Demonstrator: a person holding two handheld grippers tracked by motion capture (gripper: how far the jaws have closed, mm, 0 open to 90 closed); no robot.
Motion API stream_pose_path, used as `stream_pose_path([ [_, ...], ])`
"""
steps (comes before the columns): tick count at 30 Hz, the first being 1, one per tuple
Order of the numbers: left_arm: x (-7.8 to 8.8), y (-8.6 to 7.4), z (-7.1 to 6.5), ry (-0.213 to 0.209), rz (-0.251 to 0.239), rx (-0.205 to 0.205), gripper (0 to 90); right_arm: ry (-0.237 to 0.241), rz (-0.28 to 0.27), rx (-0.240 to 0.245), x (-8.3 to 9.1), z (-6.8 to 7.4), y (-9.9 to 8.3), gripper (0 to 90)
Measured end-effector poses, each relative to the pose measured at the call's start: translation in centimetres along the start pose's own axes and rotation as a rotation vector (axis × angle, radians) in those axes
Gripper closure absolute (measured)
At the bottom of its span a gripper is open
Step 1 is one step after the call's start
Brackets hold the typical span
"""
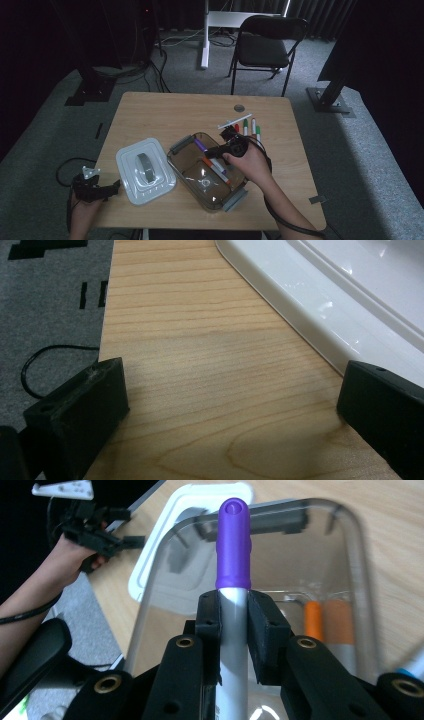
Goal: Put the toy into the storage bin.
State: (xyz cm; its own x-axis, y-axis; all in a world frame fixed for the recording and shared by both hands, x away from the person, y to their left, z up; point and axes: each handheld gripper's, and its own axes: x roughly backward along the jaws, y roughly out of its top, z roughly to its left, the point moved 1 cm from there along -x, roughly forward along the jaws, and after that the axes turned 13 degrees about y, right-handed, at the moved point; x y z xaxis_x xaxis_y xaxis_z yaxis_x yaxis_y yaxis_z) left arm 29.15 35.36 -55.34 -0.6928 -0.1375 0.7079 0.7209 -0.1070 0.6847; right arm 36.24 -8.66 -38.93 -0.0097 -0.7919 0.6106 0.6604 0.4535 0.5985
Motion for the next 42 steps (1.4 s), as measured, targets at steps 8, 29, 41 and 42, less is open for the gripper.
stream_pose_path([
  [8,0.0,0.0,0.0,0.0,0.0,0.0,0.5,0.024,0.087,-0.007,-3.6,-0.1,-0.3,76.6],
  [29,0.0,0.0,0.0,0.0,0.0,0.001,0.5,-0.014,0.256,-0.034,-8.8,-1.2,-0.4,76.6],
  [41,0.0,0.0,0.0,0.0,0.001,0.0,0.5,-0.012,0.361,-0.054,-11.5,-1.7,-1.0,76.5],
  [42,0.0,0.0,0.0,0.0,0.001,0.0,0.5,-0.014,0.372,-0.053,-11.7,-1.7,-1.1,76.5],
])
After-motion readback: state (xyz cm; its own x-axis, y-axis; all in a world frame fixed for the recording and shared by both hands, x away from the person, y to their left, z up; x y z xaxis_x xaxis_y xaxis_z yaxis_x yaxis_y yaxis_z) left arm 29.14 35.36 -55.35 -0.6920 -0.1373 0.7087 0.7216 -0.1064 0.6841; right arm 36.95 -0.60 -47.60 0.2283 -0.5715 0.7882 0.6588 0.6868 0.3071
